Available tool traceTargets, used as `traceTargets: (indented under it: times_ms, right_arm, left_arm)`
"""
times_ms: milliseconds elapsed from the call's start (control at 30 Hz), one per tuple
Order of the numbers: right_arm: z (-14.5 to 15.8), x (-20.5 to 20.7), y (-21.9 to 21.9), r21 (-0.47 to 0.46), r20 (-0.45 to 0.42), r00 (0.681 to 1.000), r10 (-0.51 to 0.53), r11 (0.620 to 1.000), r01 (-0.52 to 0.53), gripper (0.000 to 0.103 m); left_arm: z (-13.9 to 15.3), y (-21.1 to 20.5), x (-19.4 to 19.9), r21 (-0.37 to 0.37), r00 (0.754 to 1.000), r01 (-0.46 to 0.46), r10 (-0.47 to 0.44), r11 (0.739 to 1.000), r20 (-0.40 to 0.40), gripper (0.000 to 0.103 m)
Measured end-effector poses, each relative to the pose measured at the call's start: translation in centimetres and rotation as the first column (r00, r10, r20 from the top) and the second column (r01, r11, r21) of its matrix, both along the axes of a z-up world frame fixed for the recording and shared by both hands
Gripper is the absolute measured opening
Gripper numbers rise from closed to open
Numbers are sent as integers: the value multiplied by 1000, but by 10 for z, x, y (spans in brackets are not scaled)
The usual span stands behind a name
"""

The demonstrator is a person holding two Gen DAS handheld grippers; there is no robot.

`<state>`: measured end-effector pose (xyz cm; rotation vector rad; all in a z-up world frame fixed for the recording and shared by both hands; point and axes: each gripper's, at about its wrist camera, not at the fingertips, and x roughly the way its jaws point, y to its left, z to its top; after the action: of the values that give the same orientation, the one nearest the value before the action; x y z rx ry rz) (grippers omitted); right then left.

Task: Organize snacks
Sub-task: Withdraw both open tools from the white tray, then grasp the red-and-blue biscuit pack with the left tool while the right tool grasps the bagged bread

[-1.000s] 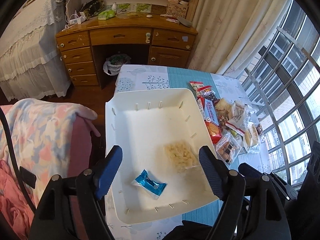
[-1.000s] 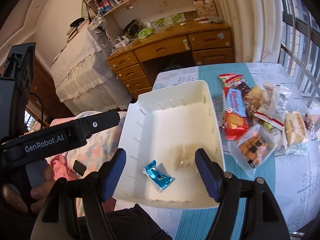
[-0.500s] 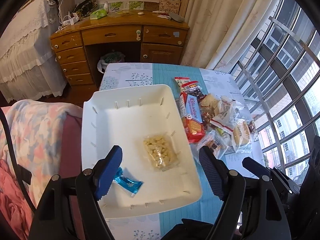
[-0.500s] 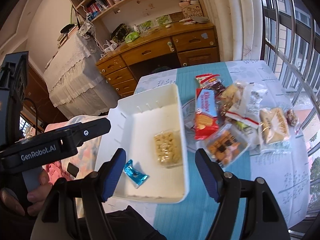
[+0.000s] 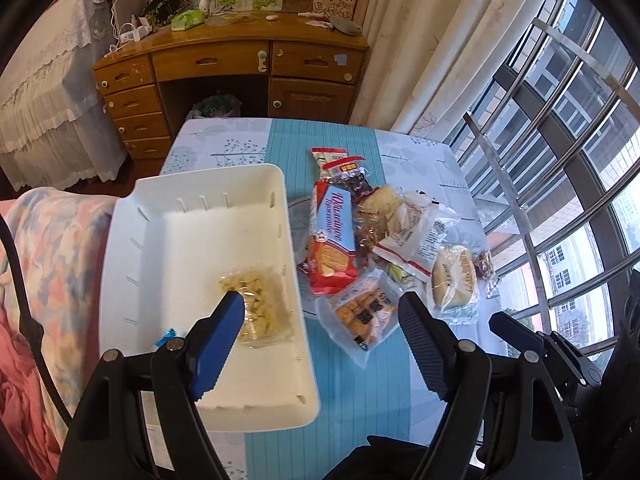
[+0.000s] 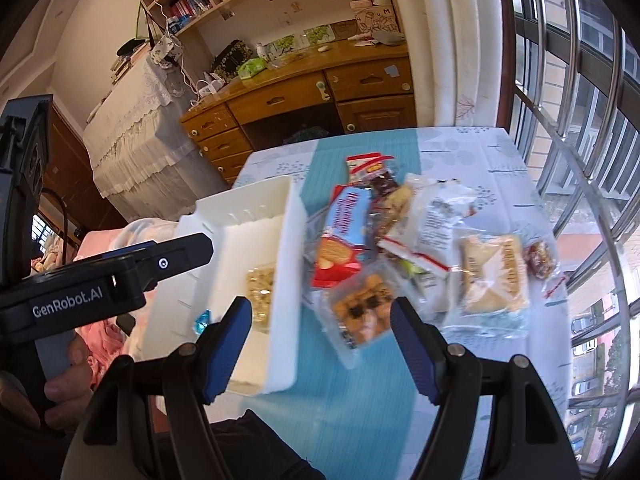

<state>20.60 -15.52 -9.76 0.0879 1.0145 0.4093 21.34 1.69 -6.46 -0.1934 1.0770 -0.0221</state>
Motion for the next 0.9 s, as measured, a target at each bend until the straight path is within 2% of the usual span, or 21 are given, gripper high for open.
traceTargets:
  times_ms: [333,600,900]
  right_arm:
    - [-23,32,-57,-49,-64,998,-10,999,7,72]
    - [-47,58,-86,-65,-137,990,-41,997,32,72]
    - [-87,87,-107,-99,-245,964,-102,992,80,72]
  left_arm:
    - [-27,-54,37,-6,997,-16,15,1000,-77,78]
    - [-51,-74,77,35,986,-28,34,999,-161,78]
    - [-91,-79,129,109,948,-27,60,994,-312,78]
